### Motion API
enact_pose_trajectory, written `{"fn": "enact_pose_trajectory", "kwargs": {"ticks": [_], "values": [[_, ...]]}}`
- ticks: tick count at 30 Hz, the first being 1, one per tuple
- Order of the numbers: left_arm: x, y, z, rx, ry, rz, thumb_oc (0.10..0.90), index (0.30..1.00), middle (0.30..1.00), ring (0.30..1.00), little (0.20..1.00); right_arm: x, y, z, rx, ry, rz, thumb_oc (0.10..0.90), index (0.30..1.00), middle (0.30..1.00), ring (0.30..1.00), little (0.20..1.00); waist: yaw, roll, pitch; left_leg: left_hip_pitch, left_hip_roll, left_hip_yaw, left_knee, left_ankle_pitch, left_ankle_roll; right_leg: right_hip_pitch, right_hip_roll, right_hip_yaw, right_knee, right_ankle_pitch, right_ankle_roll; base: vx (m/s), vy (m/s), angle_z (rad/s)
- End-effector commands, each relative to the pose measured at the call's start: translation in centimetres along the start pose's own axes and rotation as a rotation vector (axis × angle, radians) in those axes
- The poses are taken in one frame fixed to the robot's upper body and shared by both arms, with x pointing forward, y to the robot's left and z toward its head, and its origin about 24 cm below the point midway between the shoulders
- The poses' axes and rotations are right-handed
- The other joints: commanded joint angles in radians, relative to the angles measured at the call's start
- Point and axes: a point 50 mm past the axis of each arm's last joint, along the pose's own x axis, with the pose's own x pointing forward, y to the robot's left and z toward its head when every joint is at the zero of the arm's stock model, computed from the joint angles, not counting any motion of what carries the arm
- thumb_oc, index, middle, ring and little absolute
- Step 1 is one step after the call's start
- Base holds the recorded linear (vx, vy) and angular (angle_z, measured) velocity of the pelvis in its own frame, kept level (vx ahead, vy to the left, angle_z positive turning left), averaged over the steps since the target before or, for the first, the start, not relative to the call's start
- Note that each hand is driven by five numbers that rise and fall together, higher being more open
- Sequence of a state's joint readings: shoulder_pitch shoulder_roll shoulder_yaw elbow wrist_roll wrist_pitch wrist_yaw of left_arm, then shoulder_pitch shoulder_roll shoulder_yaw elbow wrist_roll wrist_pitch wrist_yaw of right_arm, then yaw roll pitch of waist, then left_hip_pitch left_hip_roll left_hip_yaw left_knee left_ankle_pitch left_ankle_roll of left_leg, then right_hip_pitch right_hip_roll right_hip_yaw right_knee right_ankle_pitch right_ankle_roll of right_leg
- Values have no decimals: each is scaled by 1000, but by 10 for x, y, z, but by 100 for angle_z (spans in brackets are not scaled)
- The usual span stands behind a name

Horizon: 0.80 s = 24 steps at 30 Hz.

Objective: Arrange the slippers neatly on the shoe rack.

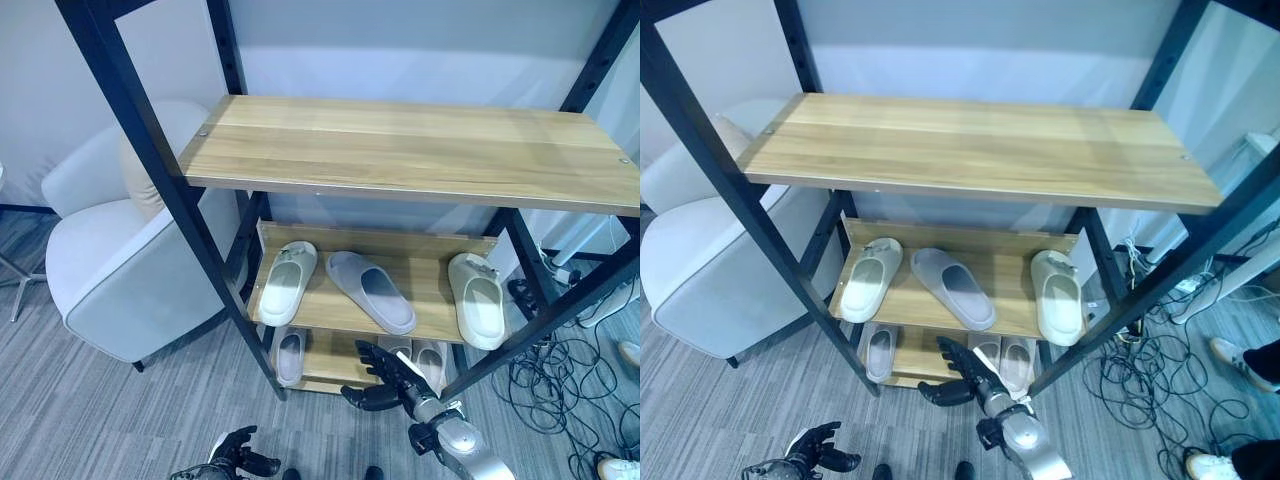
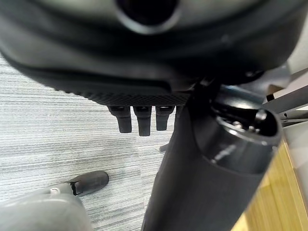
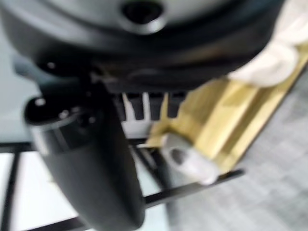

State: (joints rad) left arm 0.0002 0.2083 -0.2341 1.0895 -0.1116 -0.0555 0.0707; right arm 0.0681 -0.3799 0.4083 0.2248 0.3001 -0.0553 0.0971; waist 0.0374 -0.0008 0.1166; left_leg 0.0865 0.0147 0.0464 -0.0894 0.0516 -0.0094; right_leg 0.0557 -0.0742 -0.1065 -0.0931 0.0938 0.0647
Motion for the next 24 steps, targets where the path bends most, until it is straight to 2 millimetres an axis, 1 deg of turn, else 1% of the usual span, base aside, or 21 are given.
{"fn": "enact_pose_trajectory", "kwargs": {"ticks": [1,3,4,5,8,9,10,11,12,13,14,15,18,19,20,21,24], "values": [[5,-1,15,62,-30,-12,800,900,900,900,900,5,5,52,86,-248,83,800,900,900,900,900,10,15,-39,-36,-29,-50,17,-73,2,17,5,3,88,-170,33,0,0,0],[5,-2,13,58,-24,-16,800,900,900,900,900,3,9,58,145,-272,117,800,900,900,900,900,10,15,-44,-32,-28,-51,17,-73,0,25,6,1,86,-172,31,4,-18,0],[4,-3,11,54,-17,-18,800,900,900,900,900,1,12,66,190,-309,146,800,900,900,900,900,10,16,-49,-29,-26,-54,17,-72,-4,28,8,-1,85,-173,29,0,0,0],[4,-3,11,54,-17,-18,800,900,900,900,900,1,12,66,190,-309,146,800,900,900,900,900,9,16,-49,-29,-26,-54,17,-72,-4,29,8,-1,84,-173,29,0,0,0],[4,-4,10,49,-18,-19,800,900,900,900,900,-3,9,82,198,-384,151,800,900,900,900,900,8,20,-52,-27,-22,-58,15,-67,-8,34,11,-5,78,-174,27,0,0,0],[4,-4,9,44,-17,-19,800,900,900,900,900,-5,6,90,174,-423,141,800,900,900,900,900,7,21,-53,-28,-21,-59,14,-65,-9,34,12,-6,77,-174,26,-4,-27,4],[3,-5,8,32,-16,-20,800,900,900,900,900,-10,2,104,115,-486,119,800,900,900,900,900,4,25,-54,-29,-21,-61,13,-63,-10,36,13,-9,73,-173,26,2,-20,3],[3,-6,7,27,-16,-22,800,900,900,900,900,-12,-1,110,71,-514,101,800,900,900,900,900,2,28,-54,-29,-21,-61,12,-62,-10,35,13,-10,73,-172,26,0,0,0],[3,-6,7,27,-16,-23,800,900,900,900,900,-13,-1,110,71,-514,100,800,900,900,900,900,3,28,-54,-29,-21,-61,12,-62,-10,36,13,-10,73,-172,26,0,0,0],[2,-8,6,27,-14,-26,800,900,900,900,900,-14,-4,114,30,-534,80,800,900,900,900,900,2,30,-54,-29,-21,-62,12,-61,-10,36,14,-10,72,-172,26,0,0,0],[2,-10,3,24,-5,-31,800,900,900,900,900,-18,-8,122,-46,-571,43,800,900,900,900,900,-1,32,-55,-29,-20,-65,10,-59,-10,37,15,-11,70,-171,26,0,0,0],[2,-10,3,24,-5,-31,800,900,900,900,900,-18,-8,122,-47,-570,42,800,900,900,900,900,-1,33,-55,-29,-20,-65,10,-60,-10,37,15,-11,70,-171,26,0,0,0],[1,-15,1,25,3,-40,800,900,900,900,900,-26,-16,135,-188,-636,-43,800,900,900,900,900,-4,37,-58,-26,-22,-69,7,-60,-8,43,17,-14,65,-173,25,0,0,0],[1,-15,1,25,3,-40,800,900,900,900,900,-26,-16,135,-188,-636,-43,800,900,900,900,900,-3,37,-58,-26,-22,-69,7,-60,-8,44,17,-14,65,-173,25,0,0,0],[1,-17,0,32,1,-48,800,900,900,900,900,-29,-19,144,-258,-681,-91,800,900,900,900,900,-4,38,-60,-24,-23,-74,6,-61,-7,45,18,-14,65,-175,25,0,0,0],[1,-18,0,32,1,-48,800,900,900,900,900,-29,-19,144,-258,-681,-91,800,900,900,900,900,-4,38,-60,-24,-23,-74,6,-61,-7,45,18,-15,65,-175,25,25,3,5],[0,-20,2,45,-10,-55,800,900,900,900,900,-33,-26,159,-391,-741,-170,800,900,900,900,900,-4,39,-61,-20,-24,-78,5,-63,-5,49,18,-16,63,-176,26,21,9,13]]}}
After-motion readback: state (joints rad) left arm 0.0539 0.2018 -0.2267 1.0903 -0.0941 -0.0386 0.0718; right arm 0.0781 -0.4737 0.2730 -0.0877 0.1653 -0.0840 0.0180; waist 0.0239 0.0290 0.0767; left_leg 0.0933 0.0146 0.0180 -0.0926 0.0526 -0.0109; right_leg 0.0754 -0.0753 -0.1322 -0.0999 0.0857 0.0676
